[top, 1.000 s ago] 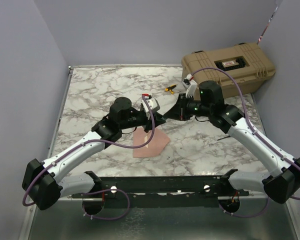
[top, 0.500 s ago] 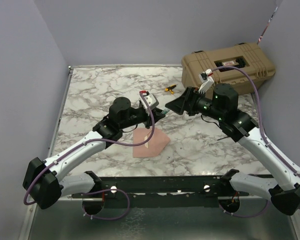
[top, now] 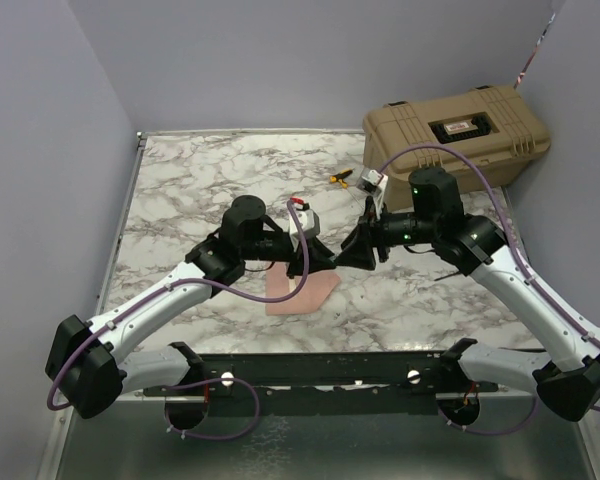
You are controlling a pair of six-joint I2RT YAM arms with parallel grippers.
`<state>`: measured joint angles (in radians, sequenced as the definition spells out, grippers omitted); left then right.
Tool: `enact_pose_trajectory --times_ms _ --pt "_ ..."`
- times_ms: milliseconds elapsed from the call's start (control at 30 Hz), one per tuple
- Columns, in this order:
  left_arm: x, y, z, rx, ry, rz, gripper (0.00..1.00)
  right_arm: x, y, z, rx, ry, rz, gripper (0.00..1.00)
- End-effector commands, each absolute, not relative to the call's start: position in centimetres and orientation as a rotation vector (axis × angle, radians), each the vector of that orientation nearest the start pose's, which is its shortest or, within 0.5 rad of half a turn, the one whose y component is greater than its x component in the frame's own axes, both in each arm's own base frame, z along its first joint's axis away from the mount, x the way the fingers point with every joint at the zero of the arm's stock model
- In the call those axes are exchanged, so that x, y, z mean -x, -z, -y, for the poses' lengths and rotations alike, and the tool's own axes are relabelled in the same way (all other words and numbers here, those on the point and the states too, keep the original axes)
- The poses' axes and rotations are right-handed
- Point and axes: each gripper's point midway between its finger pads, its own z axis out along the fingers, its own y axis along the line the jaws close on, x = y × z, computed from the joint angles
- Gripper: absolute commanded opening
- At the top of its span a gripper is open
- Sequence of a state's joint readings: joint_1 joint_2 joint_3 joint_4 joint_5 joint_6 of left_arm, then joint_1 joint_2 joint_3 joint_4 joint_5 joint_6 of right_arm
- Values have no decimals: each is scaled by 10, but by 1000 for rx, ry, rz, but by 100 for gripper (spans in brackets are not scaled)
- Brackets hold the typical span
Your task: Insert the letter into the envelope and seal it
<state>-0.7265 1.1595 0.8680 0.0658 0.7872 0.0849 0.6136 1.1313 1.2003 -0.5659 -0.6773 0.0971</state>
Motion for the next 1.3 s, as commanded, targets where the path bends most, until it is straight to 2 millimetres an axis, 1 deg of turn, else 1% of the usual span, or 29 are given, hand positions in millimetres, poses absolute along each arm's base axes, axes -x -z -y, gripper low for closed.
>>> enact_pose_trajectory --times_ms 0,200,300,400,533,600,700,833,933,1133,1200,1267 --pt "-167 -265 326 -1337 1213 -1339 0 -153 -281 -271 1166 -1270 -1875 52" --pt "-165 -264 327 -1351 1225 -1340 0 -149 -273 -271 1174 -1302 -1907 42" --pt "-165 -266 326 -1352 1222 -1332 0 -149 -268 -270 1183 -1297 -1928 42" --pt "-165 -267 326 -1355 1220 -1324 0 -154 -264 -267 1172 -1247 -1953 47" --pt "-163 -269 325 -1358 1223 -1314 0 -159 -261 -263 1151 -1184 -1970 51" --pt "-159 -270 325 -1373 1239 -1297 0 -162 -261 -261 1141 -1153 -1967 55" --pt "-155 -271 324 -1387 1255 -1280 0 -170 -263 -259 1099 -1102 -1956 63" --pt "-156 -272 324 -1385 1251 -1281 0 -180 -269 -258 1040 -1057 -1929 68" --pt "-158 -271 324 -1376 1238 -1288 0 -177 -269 -260 1050 -1079 -1920 67" --pt "-163 -277 324 -1355 1205 -1287 0 -154 -266 -263 1121 -1210 -1918 64" --pt "-163 -278 323 -1353 1202 -1285 0 -154 -265 -262 1121 -1210 -1920 62" --pt "-162 -279 323 -1353 1202 -1282 0 -156 -266 -262 1114 -1201 -1924 58"
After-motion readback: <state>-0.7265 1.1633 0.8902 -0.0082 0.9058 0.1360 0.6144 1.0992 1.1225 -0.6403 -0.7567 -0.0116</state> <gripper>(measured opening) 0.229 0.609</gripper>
